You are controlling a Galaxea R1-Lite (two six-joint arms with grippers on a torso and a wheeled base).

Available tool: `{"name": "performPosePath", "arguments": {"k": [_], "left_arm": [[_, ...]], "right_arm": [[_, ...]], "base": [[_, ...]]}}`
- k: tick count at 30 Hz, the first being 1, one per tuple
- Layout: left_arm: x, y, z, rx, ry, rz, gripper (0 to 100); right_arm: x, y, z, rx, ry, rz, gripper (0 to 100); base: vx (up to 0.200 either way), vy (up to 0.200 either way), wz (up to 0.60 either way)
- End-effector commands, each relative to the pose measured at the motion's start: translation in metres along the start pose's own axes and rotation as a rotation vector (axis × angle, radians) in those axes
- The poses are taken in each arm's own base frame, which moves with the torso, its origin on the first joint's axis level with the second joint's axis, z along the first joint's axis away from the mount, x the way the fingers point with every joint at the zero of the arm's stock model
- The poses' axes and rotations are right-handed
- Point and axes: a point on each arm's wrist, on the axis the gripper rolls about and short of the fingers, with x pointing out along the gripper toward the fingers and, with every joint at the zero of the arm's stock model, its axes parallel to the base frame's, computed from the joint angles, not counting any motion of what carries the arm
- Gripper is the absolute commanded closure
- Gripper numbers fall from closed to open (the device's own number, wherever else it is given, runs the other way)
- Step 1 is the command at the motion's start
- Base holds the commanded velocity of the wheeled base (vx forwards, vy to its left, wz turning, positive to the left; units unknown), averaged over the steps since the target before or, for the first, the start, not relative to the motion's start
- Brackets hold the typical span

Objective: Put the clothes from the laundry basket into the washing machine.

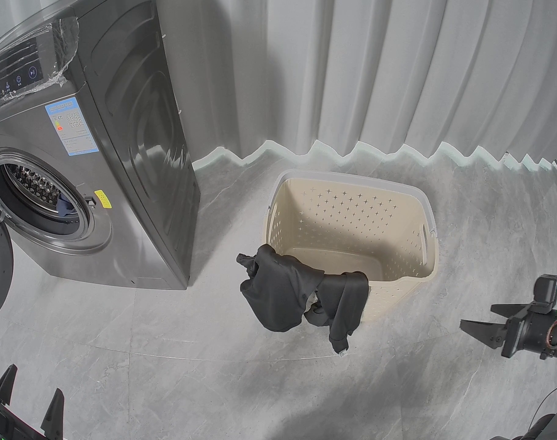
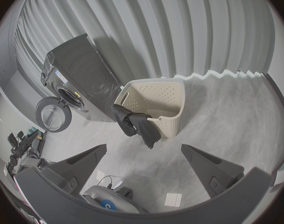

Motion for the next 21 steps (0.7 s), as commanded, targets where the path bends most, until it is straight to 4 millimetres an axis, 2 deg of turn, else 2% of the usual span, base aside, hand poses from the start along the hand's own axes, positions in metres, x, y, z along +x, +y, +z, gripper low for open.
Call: {"name": "performPosePath", "arguments": {"k": [1,2,4,5,6,8,10,13,14,16,21], "left_arm": [[0.001,0.000,-0.005,-0.005,0.011,-0.001,0],[0.001,0.000,-0.005,-0.005,0.012,-0.001,0],[0.001,0.000,-0.005,-0.005,0.011,-0.001,0],[0.001,0.000,-0.005,-0.005,0.011,-0.001,0],[0.001,0.000,-0.005,-0.005,0.012,-0.001,0],[0.001,0.000,-0.005,-0.005,0.012,-0.001,0],[0.001,0.000,-0.005,-0.006,0.012,-0.001,0],[0.001,0.000,-0.005,-0.006,0.012,-0.001,0],[0.001,0.000,-0.005,-0.006,0.012,-0.001,0],[0.001,0.000,-0.005,-0.006,0.012,-0.001,0],[0.001,0.000,-0.005,-0.008,0.012,-0.001,0]], "right_arm": [[0.060,-0.001,-0.011,0.018,0.173,0.017,0],[0.061,-0.001,-0.011,0.017,0.171,0.017,0],[0.080,0.004,-0.010,-0.006,0.172,0.000,0],[0.080,0.004,-0.010,-0.006,0.172,0.000,0],[0.092,0.011,-0.009,-0.011,0.164,-0.005,0],[0.095,0.014,-0.009,-0.010,0.160,-0.003,0],[0.114,0.027,-0.007,0.003,0.152,0.001,0],[0.125,0.028,-0.007,0.011,0.161,-0.012,0],[0.137,0.028,-0.004,0.012,0.161,-0.014,0],[0.141,0.028,-0.004,0.012,0.161,-0.014,0],[0.180,0.027,-0.003,0.024,0.144,-0.031,0]], "base": [[0.000,0.000,0.00],[0.000,0.000,0.00],[0.000,0.000,0.00],[0.000,0.000,0.00],[0.000,0.000,0.00],[0.000,0.000,0.00],[0.000,0.000,0.00],[0.000,0.000,0.00],[0.000,0.000,0.00],[0.000,0.000,0.00],[0.000,0.000,0.00]]}}
